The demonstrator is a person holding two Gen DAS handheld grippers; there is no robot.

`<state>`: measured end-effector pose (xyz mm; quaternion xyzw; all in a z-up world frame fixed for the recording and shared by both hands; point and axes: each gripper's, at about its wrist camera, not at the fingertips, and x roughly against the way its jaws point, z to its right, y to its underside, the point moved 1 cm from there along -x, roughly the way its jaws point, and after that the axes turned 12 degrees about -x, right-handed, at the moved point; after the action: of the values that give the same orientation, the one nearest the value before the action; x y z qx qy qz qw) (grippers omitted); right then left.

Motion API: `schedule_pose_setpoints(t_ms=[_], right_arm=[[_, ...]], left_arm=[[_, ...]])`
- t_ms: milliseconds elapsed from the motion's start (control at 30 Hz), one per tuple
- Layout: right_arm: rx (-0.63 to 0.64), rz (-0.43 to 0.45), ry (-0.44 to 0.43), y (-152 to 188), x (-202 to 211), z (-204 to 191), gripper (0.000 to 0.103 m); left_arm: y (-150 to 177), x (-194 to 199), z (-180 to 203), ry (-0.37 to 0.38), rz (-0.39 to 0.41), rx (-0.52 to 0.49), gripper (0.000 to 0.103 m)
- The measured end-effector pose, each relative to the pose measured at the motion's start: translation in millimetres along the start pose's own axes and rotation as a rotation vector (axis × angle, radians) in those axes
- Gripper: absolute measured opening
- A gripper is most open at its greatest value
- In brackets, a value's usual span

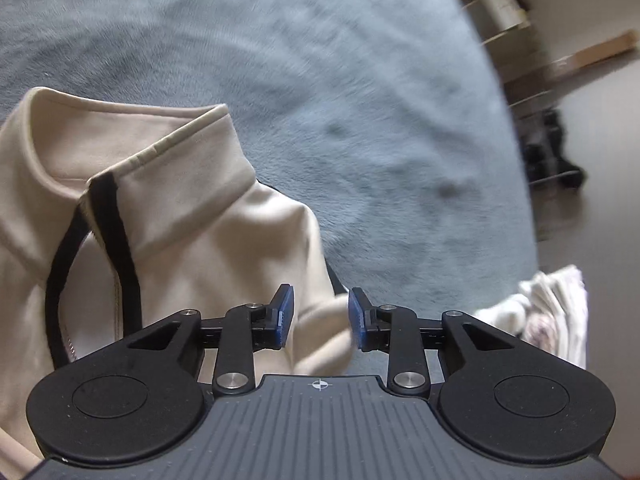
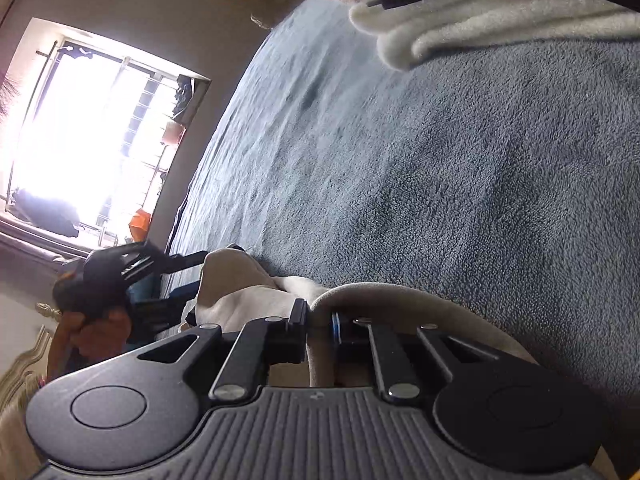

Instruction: Fold clothes

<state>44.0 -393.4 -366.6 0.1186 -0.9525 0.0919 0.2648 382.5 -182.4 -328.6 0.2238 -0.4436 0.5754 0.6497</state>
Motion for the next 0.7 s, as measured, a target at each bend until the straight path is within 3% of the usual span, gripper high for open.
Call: schedule_pose_setpoints(t_ms=[200, 500, 700], right_arm=[[-0.004, 0.001, 0.000, -6, -5, -5, 0.014], [-0.009, 0.001, 0.001, -7, -5, -3, 0.015], [-0.017, -0.002, -0.003, -9, -4, 0, 0.016]], left_arm=[[-32, -18, 15, -0.139, -0.221, -0.005, 0.031], [-71, -58, 40, -0.263, -0.428, -0.058, 0.036], [-66, -86, 56, -0.397, -0.554, -0.146, 0.045]])
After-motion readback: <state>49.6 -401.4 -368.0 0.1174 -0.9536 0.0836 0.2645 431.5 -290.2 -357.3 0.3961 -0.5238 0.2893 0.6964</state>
